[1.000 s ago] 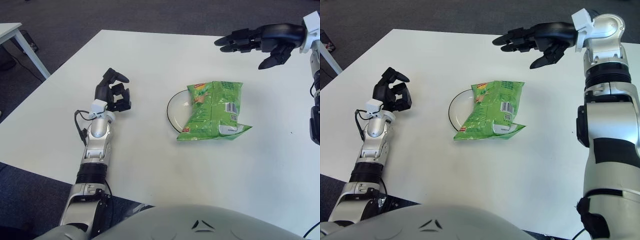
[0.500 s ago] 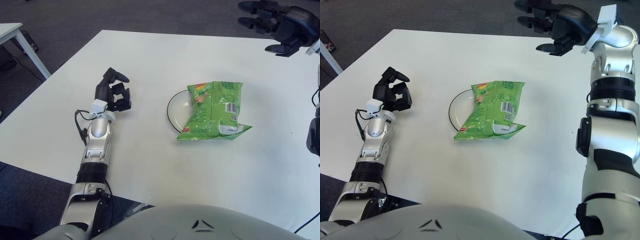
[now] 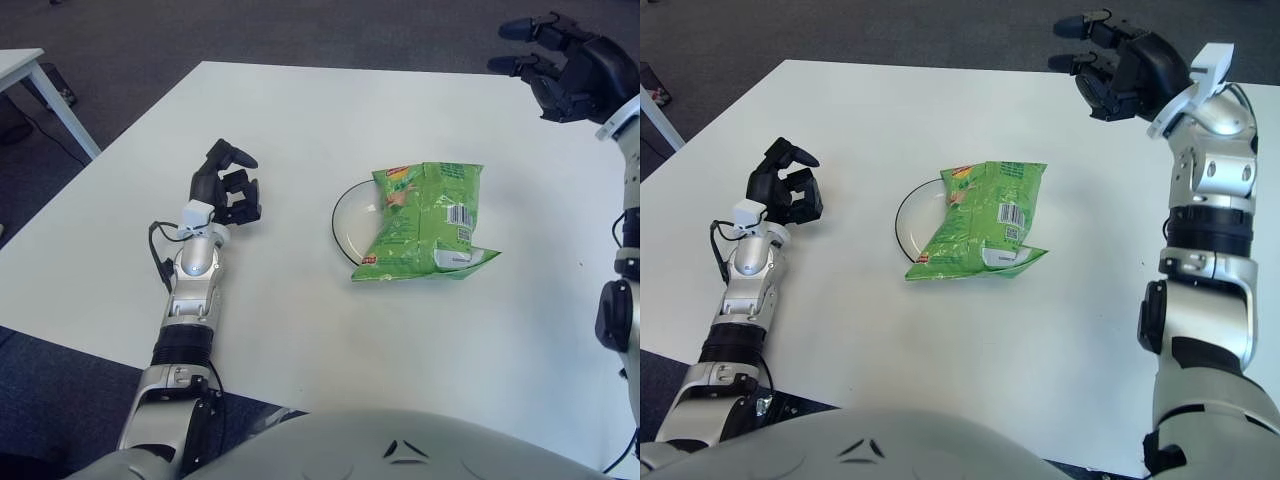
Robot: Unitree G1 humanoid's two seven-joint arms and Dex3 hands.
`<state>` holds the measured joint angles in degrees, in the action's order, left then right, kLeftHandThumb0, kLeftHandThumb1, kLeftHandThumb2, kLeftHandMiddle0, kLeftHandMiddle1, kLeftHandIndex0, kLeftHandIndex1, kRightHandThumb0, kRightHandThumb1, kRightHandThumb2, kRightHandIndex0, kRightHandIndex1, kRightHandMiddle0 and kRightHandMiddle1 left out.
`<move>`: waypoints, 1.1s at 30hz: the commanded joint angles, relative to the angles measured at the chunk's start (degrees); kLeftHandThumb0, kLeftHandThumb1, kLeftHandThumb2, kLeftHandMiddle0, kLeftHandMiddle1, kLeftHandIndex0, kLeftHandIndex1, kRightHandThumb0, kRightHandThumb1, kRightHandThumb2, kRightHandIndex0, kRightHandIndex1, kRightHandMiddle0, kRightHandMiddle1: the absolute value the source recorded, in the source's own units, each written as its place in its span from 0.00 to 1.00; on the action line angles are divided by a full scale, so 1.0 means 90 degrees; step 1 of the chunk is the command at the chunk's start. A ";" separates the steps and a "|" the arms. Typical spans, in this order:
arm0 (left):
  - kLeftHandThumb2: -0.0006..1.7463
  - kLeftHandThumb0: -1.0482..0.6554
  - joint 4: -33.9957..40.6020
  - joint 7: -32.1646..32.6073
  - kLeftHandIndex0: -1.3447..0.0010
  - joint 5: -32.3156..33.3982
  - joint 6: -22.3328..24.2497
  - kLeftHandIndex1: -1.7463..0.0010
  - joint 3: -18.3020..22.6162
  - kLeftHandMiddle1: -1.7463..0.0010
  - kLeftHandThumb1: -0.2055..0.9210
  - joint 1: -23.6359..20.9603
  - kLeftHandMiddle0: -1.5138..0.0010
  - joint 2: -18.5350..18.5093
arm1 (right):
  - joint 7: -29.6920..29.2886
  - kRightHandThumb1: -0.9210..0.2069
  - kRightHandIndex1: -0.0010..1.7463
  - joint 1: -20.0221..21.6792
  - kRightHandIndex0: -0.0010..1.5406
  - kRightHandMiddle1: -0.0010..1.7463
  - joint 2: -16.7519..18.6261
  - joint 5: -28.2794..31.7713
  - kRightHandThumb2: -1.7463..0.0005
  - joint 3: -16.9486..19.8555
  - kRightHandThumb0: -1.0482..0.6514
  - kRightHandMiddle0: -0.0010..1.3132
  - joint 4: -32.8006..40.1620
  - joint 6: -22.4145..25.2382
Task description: Put the snack into the plate.
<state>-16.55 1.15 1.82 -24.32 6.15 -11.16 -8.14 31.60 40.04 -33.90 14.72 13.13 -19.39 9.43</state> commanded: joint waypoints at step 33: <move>0.70 0.35 -0.0879 0.0223 0.59 0.0108 0.0142 0.00 0.0005 0.00 0.53 0.1001 0.23 0.0649 | -0.3082 0.84 0.86 -0.1532 0.60 1.00 0.1701 -0.0608 0.07 0.0211 0.61 0.52 -0.0992 -0.0422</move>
<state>-17.87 2.13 1.87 -23.73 6.77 -12.33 -7.69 5.01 26.99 -19.93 9.99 15.24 -26.60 4.96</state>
